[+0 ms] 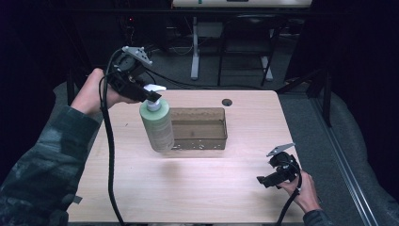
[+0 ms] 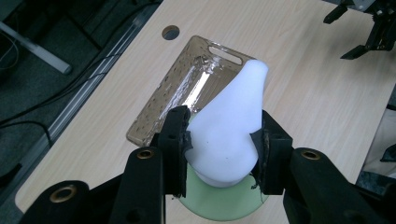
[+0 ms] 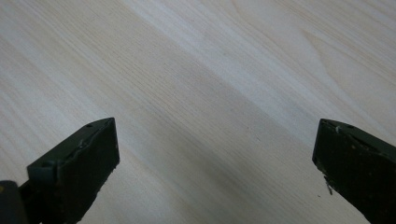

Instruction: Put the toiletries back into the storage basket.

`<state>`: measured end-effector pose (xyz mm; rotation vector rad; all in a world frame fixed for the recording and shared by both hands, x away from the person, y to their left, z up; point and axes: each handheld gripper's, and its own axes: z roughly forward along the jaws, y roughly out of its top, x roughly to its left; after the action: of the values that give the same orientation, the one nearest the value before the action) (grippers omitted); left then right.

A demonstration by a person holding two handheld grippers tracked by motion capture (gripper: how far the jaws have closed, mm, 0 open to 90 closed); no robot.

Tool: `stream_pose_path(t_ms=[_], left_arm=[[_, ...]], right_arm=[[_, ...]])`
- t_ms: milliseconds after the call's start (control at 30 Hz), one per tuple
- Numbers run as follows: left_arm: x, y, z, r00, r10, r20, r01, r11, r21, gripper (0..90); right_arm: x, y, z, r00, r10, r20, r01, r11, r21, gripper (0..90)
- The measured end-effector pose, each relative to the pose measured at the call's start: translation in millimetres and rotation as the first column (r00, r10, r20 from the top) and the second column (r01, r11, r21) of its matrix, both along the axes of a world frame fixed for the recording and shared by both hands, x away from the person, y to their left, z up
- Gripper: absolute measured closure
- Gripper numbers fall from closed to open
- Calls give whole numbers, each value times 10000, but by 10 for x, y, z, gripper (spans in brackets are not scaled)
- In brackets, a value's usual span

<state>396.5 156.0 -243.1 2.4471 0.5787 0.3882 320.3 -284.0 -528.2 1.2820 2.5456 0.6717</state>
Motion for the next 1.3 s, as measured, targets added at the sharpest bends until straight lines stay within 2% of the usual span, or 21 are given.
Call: stream_pose_path(t_ms=[167,367,533,933,1300], left_arm=[[66,-14,2,9999,159,12,-159,9997,172,620],[155,-26,-4,9994,333,15,-333,9993,180,619],[210,-71,1,9992,399,7,-399,9983,426,619],[369,-96,27,9979,649,-88,-644,9969,460,620],[459,-144,58,9967,810,40,-811,9957,440,620]], right_arm=[[-4,-6,-2,10000,33,16,-33,10000,-6,1],[-16,-10,-1,10000,-17,2,17,10000,-36,2],[-14,-23,-3,10000,8,54,-7,9999,-124,2],[-36,-33,-15,10000,-15,-49,14,10000,-87,5],[-40,-33,-19,10000,13,-24,-13,9999,-137,5]])
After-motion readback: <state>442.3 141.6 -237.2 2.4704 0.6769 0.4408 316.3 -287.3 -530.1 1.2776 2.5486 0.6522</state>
